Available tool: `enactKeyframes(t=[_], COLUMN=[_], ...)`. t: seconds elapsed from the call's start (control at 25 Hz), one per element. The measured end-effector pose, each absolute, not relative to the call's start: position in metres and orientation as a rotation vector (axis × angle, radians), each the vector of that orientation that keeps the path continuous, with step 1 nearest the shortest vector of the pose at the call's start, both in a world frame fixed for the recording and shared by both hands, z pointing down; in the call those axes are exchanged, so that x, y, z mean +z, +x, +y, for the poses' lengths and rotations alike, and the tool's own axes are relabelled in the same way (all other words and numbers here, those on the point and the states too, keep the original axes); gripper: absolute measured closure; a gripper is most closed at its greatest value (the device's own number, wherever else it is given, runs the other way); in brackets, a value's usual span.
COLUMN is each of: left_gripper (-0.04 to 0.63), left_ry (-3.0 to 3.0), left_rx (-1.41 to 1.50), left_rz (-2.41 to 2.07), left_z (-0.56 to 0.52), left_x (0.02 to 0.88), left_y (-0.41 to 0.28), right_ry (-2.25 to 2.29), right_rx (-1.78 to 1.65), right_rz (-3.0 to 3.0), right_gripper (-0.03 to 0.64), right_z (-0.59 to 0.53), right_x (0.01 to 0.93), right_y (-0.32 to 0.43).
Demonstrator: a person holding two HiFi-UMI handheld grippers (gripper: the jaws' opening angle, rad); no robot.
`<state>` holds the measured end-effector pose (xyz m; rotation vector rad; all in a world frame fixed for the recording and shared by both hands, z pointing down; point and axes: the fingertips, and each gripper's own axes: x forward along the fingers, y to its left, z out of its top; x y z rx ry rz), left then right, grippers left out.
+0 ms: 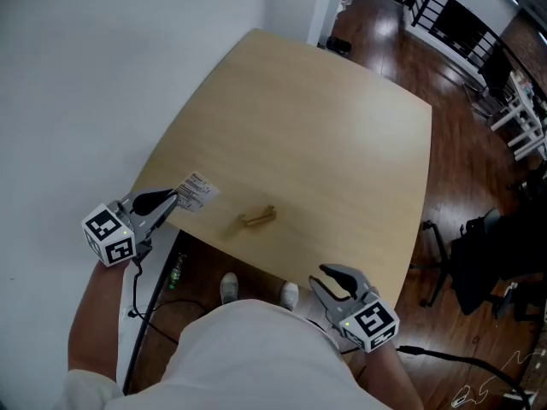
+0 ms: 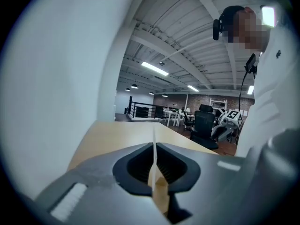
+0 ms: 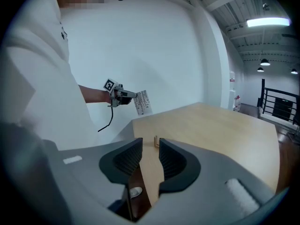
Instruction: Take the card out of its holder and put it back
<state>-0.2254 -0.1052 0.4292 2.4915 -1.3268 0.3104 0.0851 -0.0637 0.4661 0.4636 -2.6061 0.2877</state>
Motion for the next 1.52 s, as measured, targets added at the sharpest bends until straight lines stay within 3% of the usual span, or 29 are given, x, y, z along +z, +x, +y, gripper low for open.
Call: enactKeyframes(t=[0.8,1.16,1.52], left_gripper=[0.58,0.58,0.58], left_ry=[2.081,2.274,2.542], left_rx=[0.125,0.163,0.313], left_rz=[-1.797,-1.588,-1.184], left_z=[0.066,0.014,-0.074], left_x=[0.455,0.436,0.437], left_y=[-0.293,-0.275,-0.192], right_ry=[-0.082,0.031,0.36], right_rx=[0.13,0.167,0.27], right_rz=[-2.604,-2.596,-2.572], right_gripper=[0.5,0.499,0.499], right_z=[-0.056,-0.049,-0.048], right_x=[0.473,0.464,0.455], right_y=[-0.007,-0.005,0.05])
